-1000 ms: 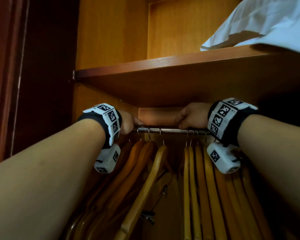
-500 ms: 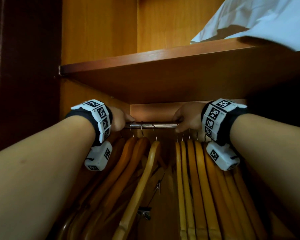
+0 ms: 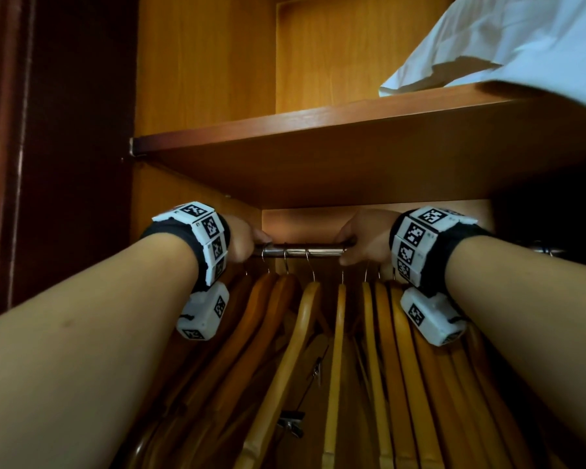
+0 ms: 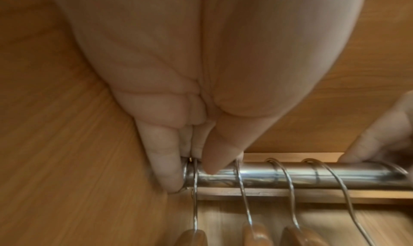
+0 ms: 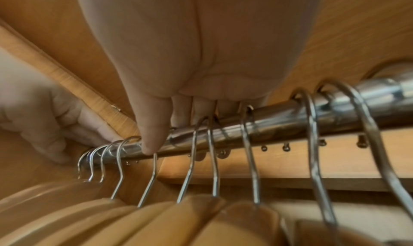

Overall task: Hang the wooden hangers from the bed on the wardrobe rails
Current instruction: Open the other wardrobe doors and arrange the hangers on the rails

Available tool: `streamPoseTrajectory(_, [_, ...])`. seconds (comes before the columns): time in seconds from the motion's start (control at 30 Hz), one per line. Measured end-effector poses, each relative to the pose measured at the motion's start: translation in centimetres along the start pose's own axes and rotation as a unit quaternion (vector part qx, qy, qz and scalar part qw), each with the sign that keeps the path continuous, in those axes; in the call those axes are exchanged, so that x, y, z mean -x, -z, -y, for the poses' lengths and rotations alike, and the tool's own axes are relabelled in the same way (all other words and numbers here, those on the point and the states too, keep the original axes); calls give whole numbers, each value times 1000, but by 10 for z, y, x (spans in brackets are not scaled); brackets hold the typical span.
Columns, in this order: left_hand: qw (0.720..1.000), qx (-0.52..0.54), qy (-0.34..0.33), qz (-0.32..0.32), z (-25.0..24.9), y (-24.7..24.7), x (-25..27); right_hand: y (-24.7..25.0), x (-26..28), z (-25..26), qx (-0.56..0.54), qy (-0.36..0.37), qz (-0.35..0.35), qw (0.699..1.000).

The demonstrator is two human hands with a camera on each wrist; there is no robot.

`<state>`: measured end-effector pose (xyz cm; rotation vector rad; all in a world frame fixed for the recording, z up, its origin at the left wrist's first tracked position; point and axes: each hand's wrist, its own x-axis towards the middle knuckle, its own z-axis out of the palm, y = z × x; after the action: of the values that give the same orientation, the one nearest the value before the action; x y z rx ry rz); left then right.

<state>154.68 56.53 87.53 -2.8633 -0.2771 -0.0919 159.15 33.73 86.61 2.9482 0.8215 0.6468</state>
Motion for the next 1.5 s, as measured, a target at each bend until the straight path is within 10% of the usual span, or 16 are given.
streamPoseTrajectory(1.5, [999, 19, -3, -44, -4, -2, 18, 0, 3, 5, -11, 14, -50, 999])
